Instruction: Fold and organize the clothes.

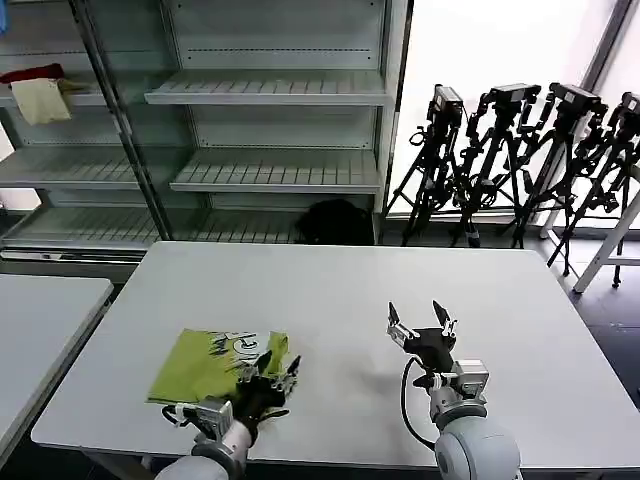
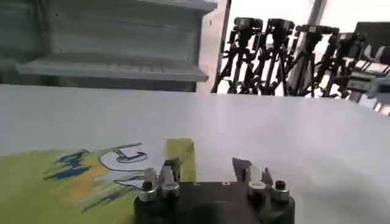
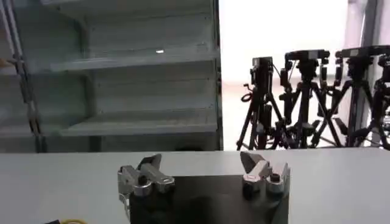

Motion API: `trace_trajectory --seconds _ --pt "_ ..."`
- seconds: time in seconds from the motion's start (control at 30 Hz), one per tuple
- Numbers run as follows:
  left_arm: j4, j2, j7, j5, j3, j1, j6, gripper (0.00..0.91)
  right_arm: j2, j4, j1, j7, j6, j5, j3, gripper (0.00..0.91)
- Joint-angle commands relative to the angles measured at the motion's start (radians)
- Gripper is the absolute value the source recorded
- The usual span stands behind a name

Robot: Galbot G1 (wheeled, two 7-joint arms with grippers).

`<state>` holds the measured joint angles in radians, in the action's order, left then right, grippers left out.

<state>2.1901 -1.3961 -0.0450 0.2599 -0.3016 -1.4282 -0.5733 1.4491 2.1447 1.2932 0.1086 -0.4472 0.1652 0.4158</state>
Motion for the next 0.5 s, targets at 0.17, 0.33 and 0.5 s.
trace_trajectory --seconds 0.17,0.33,0.5 --pt "0.103 0.023 0.004 0.103 -0.161 0.018 0.079 0.907 -0.002 -0.003 0.0 -0.002 0.0 0.0 -0.002 0.907" --pt "0.043 0.104 0.112 0.113 -0.469 -0.016 0.106 0.907 -0.002 -0.008 -0.006 -0.003 0.002 0.0 -0.009 0.907" --pt "-0.046 0.127 0.186 0.081 -0.54 -0.076 0.123 0.907 0.017 -0.033 -0.011 -0.002 0.007 -0.017 -0.027 0.907"
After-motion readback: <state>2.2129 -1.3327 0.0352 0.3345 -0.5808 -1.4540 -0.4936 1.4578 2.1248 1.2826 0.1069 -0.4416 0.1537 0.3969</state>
